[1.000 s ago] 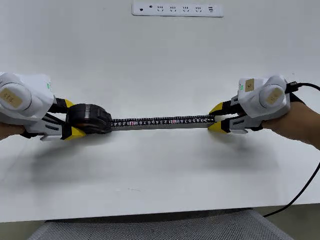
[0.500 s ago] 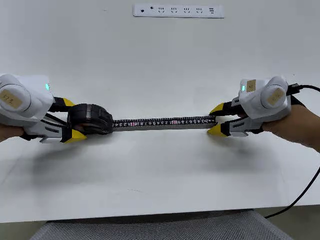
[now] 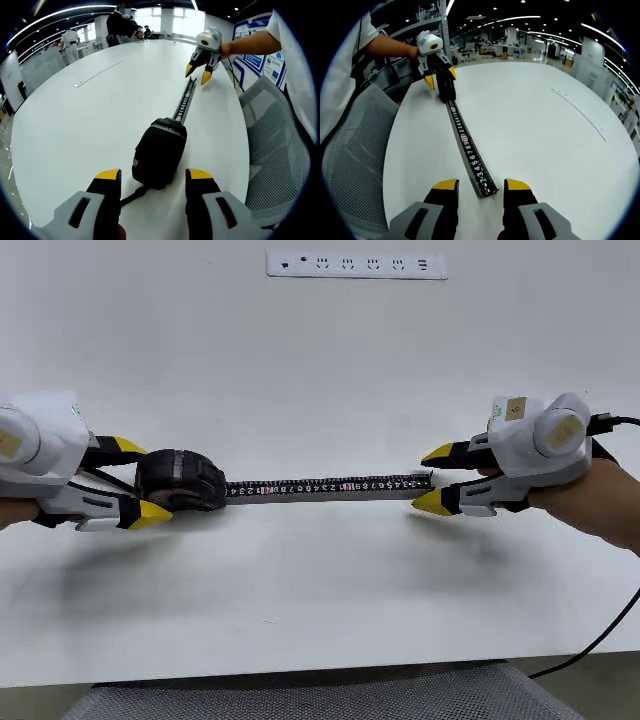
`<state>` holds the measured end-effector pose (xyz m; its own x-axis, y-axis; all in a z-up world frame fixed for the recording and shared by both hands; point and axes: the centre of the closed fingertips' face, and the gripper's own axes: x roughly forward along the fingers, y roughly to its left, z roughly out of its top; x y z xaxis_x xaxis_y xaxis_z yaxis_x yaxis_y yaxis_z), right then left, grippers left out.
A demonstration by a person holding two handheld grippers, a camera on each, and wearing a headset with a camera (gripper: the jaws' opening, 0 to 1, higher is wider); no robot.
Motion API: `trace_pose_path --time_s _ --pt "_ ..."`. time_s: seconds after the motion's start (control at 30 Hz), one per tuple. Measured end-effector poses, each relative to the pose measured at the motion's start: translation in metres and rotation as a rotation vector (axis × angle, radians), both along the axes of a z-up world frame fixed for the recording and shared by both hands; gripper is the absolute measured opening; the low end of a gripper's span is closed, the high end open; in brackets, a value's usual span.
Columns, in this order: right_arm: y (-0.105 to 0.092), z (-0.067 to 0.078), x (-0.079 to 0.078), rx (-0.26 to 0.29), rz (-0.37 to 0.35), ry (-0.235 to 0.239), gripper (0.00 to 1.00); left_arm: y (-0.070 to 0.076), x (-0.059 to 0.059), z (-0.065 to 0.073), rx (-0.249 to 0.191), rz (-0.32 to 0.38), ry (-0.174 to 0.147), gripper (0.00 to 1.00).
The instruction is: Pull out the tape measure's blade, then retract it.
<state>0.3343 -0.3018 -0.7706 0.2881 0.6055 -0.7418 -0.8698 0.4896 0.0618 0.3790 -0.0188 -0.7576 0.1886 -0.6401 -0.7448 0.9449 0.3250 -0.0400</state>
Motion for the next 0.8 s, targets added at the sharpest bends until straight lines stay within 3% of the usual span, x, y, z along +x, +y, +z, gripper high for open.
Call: trace_pose_path --time_s 0.13,0.17,0.47,0.57,0.8 --pt "0.002 0.006 -0.003 0.043 -0.061 -0.001 0.37 0.008 -0.001 0.003 -0.015 0.068 -0.018 0.51" --pt "0.001 0.005 -0.004 0.038 -0.066 -0.006 0.38 0.01 0.0 0.006 -0.032 0.091 -0.032 0.52" --pt "-0.002 0.011 -0.015 0.042 -0.131 -0.033 0.51 0.024 -0.02 0.014 -0.064 0.181 -0.028 0.63" --pt "-0.001 0.014 -0.017 0.047 -0.147 -0.051 0.56 0.029 -0.024 0.015 -0.061 0.201 -0.047 0.66" --pt "-0.002 0.015 -0.028 0.032 -0.171 -0.041 0.6 0.037 -0.031 0.019 -0.071 0.239 -0.065 0.7"
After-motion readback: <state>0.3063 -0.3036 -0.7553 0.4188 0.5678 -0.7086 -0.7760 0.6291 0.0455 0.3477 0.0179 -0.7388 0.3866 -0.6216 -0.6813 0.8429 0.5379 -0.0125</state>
